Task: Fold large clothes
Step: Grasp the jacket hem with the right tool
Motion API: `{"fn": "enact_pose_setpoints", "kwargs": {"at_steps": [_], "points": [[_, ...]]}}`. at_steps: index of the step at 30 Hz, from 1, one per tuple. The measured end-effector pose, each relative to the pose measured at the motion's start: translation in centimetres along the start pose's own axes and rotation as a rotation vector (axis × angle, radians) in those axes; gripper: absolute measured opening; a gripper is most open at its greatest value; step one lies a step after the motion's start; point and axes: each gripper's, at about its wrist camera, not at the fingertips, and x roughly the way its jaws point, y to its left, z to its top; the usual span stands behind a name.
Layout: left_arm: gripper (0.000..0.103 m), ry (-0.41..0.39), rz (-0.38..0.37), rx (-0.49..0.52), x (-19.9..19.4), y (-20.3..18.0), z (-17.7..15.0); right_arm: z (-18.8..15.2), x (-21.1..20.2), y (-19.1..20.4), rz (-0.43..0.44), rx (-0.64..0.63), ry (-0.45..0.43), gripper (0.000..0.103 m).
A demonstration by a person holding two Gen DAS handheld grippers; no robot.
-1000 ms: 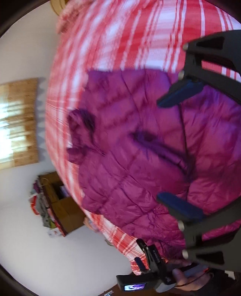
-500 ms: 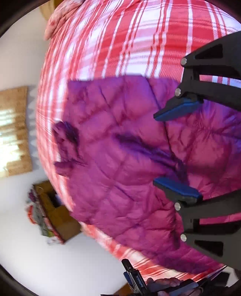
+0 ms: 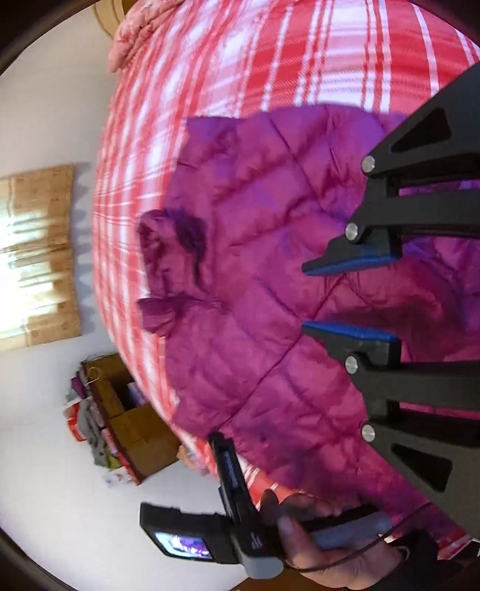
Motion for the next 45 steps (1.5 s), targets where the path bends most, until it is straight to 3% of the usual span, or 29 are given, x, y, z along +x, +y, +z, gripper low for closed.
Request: {"fn": "enact_pose_setpoints", "kwargs": {"at_steps": [4,12,15,17,20,24,26,30,34,38,45], "points": [[0.1,0.044,-0.039,-0.033,2.1,0.4,-1.9,-1.6,1.8,-1.2,-0.007,0.003,0.025,0.019],[0.1,0.063,-0.059,-0.038,2.9,0.5,-2.2,-2.3,2.0,-1.1,-0.028,-0.027,0.03,0.019],[0.1,0.084,-0.039,-0.014,2.2,0.6,-1.3,-1.9,2.2,-1.2,-0.015,-0.022,0.038,0.019],[0.1,0.046,-0.038,-0.023,-0.3,1.4,0.1,-1.3,1.3,-1.5,0.024,-0.016,0.034,0.019],[0.1,-0.085,-0.123,-0.046,-4.4,2.3,3.2,0.5,-2.3,-2.8,0.034,-0.015,-0.1,0.021],[0.1,-0.126,-0.174,-0.054,-3.5,1.4,6.5,4.7,-3.8,-7.3,-0.087,0.078,-0.207,0.021],[0.1,-0.096,-0.163,-0.061,-0.9,0.3,7.1,6.3,-3.1,-9.7,-0.139,0.137,-0.222,0.017],[0.1,-0.008,-0.111,-0.03,3.9,-1.6,6.4,7.7,0.0,-11.4,-0.141,0.124,-0.179,0.016],[0.1,0.082,-0.105,-0.062,7.8,-1.7,4.6,6.7,4.2,-12.4,-0.144,0.125,-0.085,0.016],[0.1,0.095,-0.129,-0.094,8.5,-1.5,3.9,5.4,5.8,-13.4,-0.135,0.168,-0.054,0.014],[0.101,0.088,-0.094,-0.069,8.7,-2.2,3.6,5.1,6.2,-13.2,-0.157,0.167,-0.034,0.013]]}}
